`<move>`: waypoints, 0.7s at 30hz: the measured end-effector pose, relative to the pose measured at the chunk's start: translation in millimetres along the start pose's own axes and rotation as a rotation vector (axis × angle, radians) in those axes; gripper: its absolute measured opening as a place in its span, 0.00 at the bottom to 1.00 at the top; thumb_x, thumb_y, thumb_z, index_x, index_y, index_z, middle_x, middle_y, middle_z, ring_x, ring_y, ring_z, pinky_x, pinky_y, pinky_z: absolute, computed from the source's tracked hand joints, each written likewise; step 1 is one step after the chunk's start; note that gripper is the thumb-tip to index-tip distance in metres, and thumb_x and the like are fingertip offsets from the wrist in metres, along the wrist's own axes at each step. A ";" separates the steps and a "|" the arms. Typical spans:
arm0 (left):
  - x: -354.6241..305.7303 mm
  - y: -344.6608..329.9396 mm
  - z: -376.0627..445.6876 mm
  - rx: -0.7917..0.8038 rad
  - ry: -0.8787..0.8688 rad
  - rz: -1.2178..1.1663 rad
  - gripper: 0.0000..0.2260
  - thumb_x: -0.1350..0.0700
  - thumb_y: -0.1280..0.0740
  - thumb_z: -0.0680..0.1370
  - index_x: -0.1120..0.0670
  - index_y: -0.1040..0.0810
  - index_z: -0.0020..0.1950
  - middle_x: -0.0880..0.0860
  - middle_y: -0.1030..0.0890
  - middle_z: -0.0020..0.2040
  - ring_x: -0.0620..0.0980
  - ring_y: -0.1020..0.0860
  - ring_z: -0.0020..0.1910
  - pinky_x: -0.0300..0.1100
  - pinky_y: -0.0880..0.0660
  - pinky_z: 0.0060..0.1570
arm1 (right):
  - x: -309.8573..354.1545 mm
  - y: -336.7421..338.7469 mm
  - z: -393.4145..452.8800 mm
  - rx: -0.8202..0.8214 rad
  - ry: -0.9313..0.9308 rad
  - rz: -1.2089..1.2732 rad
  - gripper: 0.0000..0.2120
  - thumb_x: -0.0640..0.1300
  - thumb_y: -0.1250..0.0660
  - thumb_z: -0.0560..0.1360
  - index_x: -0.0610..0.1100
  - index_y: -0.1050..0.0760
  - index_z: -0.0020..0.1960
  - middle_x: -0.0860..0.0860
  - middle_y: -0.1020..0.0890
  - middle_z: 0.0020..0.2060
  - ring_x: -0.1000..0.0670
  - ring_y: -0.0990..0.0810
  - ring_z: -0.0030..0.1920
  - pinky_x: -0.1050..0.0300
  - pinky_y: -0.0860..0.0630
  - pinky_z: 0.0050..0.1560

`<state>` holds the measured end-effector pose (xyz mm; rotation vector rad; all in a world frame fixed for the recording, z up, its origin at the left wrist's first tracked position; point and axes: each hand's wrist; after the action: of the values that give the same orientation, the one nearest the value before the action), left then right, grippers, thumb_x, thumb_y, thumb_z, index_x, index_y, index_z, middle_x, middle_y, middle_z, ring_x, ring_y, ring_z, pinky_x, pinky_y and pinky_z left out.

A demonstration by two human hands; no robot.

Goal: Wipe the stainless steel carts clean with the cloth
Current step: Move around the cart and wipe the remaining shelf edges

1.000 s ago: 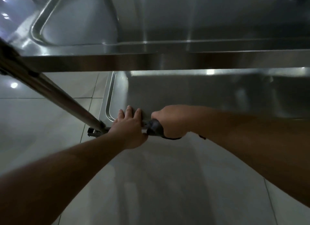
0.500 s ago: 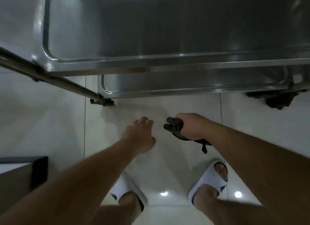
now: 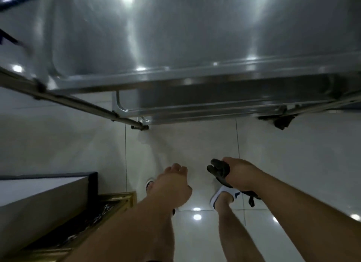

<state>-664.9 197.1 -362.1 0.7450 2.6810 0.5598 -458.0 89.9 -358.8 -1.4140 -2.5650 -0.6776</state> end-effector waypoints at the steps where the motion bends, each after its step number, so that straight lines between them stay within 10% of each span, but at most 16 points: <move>1: -8.4 8.3 -14.0 -0.020 -0.013 0.000 0.29 0.50 0.37 0.81 0.52 0.37 0.82 0.53 0.36 0.79 0.57 0.33 0.75 0.56 0.30 0.72 | 0.9 7.4 -18.5 -0.022 0.015 0.034 0.13 0.52 0.35 0.82 0.45 0.25 0.61 0.47 0.19 0.50 0.48 0.22 0.47 0.57 0.28 0.41; 21: -226.6 185.7 -208.8 -0.303 -0.157 -0.212 0.28 0.46 0.36 0.84 0.52 0.36 0.83 0.55 0.32 0.79 0.57 0.29 0.76 0.46 0.31 0.71 | -41.5 216.6 -298.1 -0.296 -0.023 0.528 0.14 0.37 0.31 0.70 0.46 0.25 0.54 0.46 0.19 0.46 0.44 0.18 0.46 0.52 0.20 0.44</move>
<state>-480.2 160.9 -55.5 0.3979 2.4162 0.7919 -284.1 24.3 -37.9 -2.0818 -2.0113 -0.9652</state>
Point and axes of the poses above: each hand's wrist, its own z-axis towards the middle knuckle, its own y-axis out of the back of the hand, x = y × z
